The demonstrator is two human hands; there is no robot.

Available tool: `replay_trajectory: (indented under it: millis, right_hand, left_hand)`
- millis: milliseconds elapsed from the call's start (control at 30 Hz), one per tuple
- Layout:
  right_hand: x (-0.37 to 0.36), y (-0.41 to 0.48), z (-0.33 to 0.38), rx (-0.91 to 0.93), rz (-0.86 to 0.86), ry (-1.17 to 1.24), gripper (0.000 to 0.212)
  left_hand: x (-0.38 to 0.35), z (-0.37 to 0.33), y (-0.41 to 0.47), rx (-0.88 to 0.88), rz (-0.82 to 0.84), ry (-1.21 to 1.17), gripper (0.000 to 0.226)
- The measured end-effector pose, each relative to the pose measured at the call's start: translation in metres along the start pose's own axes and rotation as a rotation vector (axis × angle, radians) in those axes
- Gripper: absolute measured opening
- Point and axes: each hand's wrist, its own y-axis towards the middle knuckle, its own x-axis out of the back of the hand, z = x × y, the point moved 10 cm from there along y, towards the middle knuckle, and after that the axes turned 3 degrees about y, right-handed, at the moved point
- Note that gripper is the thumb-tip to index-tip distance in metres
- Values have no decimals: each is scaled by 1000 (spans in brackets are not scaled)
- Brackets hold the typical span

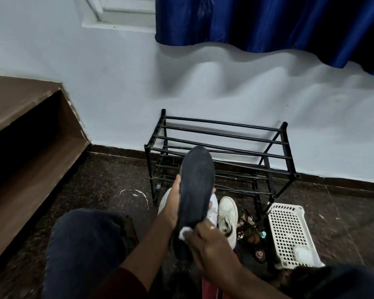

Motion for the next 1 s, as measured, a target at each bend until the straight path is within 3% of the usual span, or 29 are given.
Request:
replay_trajectory:
  millis: [100, 167, 267, 333, 433, 533, 600, 667, 833, 1000]
  right_hand:
    - [-12, 1, -26, -5, 21, -72, 4]
    - [-7, 33, -75, -150, -58, -170, 10]
    - [6, 67, -161, -441, -166, -220, 15]
    - [12, 62, -211, -663, -251, -80, 17]
    - [-5, 9, -253, -974, -457, 353, 11]
    - [-81, -57, -240, -1154, -320, 771, 9]
    - [-142, -110, -216, -1303, -153, 967, 14]
    - [-195, -159, -193, -1453, -19, 1095, 15]
    - [-276, -223, -173, -1596, 200, 1106, 24]
    - [-317, -249, -181, -1634, 206, 980, 30]
  left_hand:
    - [0, 14, -3, -27, 23, 192, 59]
    - [1, 23, -6, -80, 34, 210, 49]
    - [17, 43, -8, -14, -53, 234, 47]
    - [31, 52, 2, -11, -13, 192, 47]
    - [67, 68, 19, 32, -139, 134, 46]
    - [117, 88, 42, -86, -275, 284, 49]
    - [144, 130, 36, 135, -279, 289, 43]
    - [178, 152, 27, 224, -416, 441, 36]
    - [249, 200, 36, 244, -662, 347, 39]
    - [298, 237, 60, 246, -761, 573, 29]
